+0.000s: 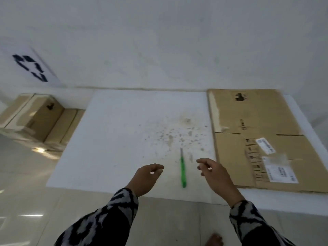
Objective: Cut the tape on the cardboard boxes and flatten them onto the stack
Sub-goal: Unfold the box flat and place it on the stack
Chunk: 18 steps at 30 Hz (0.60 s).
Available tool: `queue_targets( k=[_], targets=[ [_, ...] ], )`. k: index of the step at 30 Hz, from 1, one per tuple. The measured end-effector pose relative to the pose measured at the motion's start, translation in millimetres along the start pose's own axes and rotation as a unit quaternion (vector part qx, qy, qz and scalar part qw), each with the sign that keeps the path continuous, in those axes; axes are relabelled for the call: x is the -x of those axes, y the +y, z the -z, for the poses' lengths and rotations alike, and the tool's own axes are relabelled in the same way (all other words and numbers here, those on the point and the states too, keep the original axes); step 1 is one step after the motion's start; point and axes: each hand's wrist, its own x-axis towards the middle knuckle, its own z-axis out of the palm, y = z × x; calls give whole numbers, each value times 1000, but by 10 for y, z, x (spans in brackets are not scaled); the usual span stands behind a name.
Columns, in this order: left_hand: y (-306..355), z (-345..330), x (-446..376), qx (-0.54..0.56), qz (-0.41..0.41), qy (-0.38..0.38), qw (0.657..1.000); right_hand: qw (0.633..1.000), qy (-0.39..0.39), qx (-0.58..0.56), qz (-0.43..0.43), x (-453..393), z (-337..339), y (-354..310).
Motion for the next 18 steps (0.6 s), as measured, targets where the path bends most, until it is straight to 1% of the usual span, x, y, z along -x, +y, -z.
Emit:
queue_targets(
  k=[3,5,9,12,14,18],
  targets=[
    [-629,664,323,29,-8,26,999,1000,-25,-5,4,202,-893,-497],
    [-923,1042,488,33,-7,40,999,999,-34,-8,4,283,-1377,-786],
    [-1529,2051,827,26,-13,74,997,997,-72,9,27,401,-2464,-1623],
    [-1871,2668,888,24,-19,97,995,995,-91,13,37,339,-3074,-2101],
    [-2110,2999,870,37,-7,116,993,994,-99,20,39,238,-3408,-2353],
    [-2557,3638,723,37,21,118,992,994,-99,6,42,-96,-4030,-2733]
  ],
)
